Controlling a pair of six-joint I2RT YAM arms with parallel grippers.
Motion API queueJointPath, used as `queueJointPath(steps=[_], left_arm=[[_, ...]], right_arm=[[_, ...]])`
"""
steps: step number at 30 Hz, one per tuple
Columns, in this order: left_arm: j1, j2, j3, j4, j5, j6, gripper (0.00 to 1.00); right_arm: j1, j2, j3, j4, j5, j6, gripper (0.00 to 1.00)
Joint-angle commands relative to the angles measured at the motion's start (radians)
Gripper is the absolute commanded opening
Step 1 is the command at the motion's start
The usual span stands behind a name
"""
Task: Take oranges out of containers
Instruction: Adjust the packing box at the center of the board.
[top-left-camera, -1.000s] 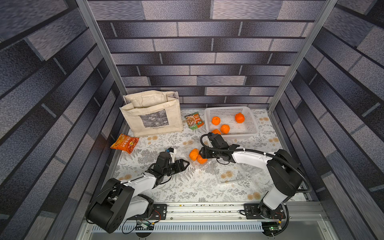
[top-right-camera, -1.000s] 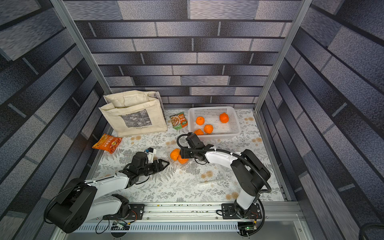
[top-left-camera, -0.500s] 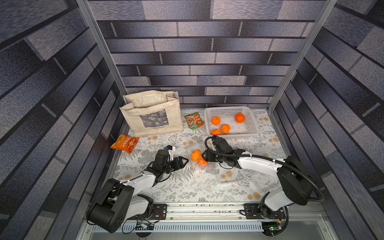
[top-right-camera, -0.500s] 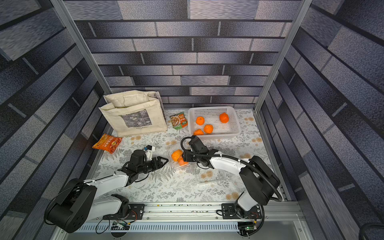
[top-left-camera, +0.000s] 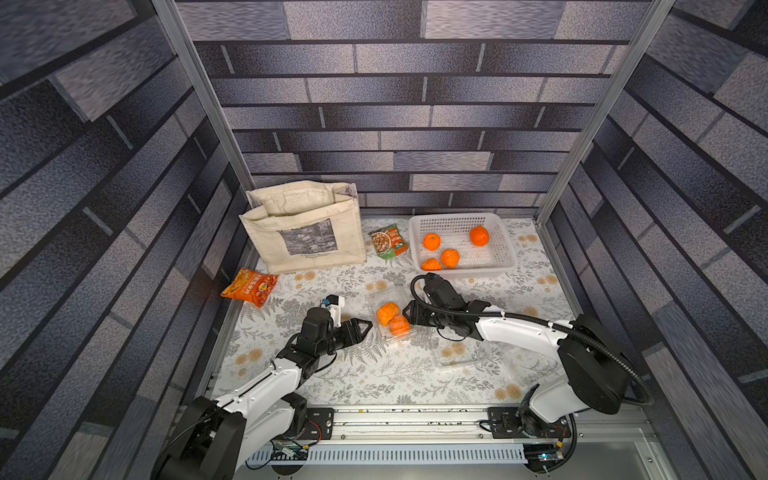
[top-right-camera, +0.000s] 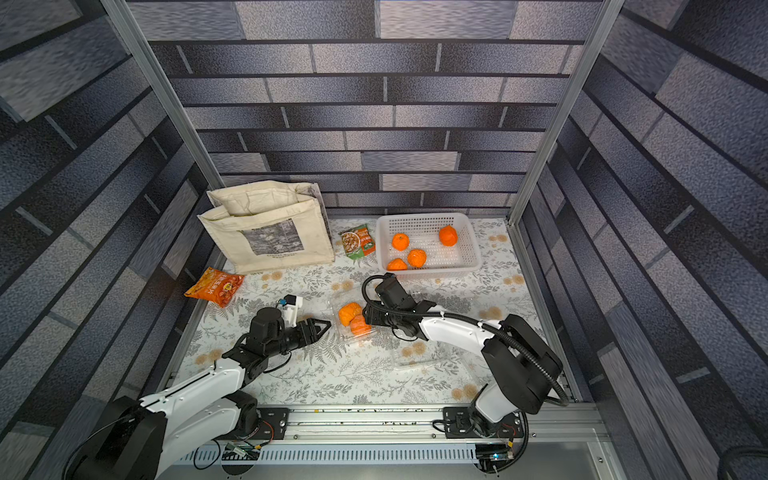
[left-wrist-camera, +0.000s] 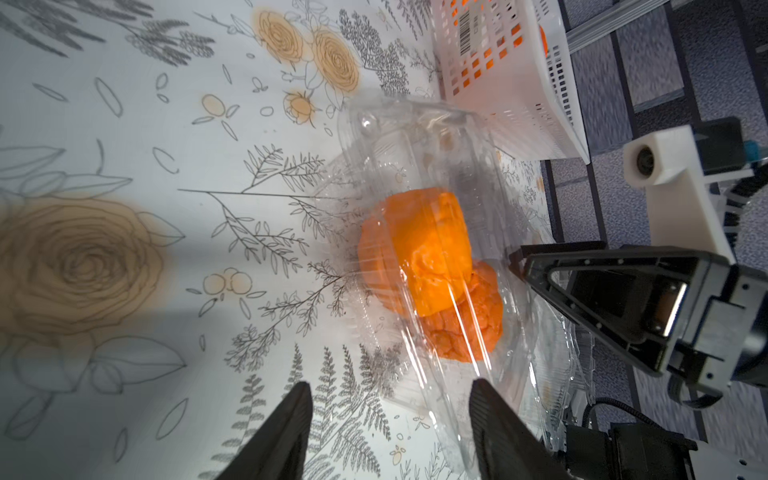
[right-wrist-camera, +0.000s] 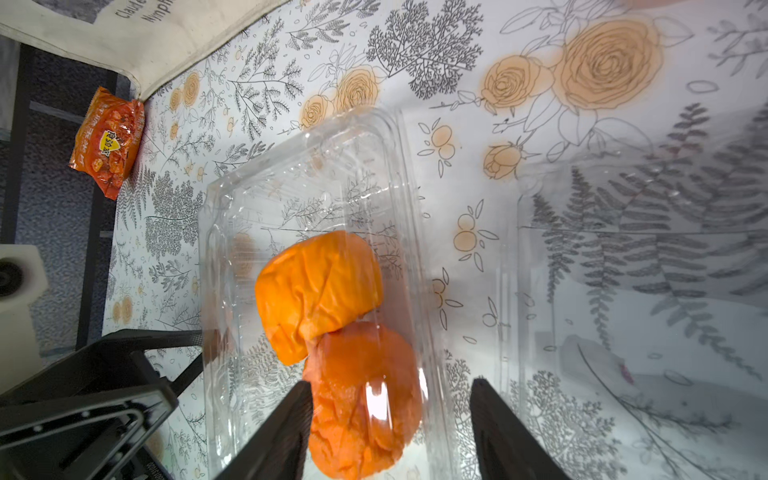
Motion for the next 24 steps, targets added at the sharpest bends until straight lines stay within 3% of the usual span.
queueJointPath(steps=[1, 5, 18, 24], left_arm=[[-0.008, -0.073, -0.011, -0.13, -0.053, 0.009, 0.59], [-0.002, -0.06, -0.012, -0.152, -0.011, 0.027, 0.5], [0.008, 0.27, 0.004, 0.169, 0.157, -0.014, 0.55], [0.005, 0.275, -0.003, 0.207, 0.146, -0.03, 0.55]], right_arm=[[0.008, -0.045, -0.009, -0.049, 0.041, -0.005, 0.63], [0.007, -0.041, 0.002, -0.051, 0.037, -0.01, 0.63], [0.008, -0.005, 0.064, -0.063, 0.072, -0.048, 0.65], [0.007, 0.023, 0.073, -0.058, 0.068, -0.043, 0.65]])
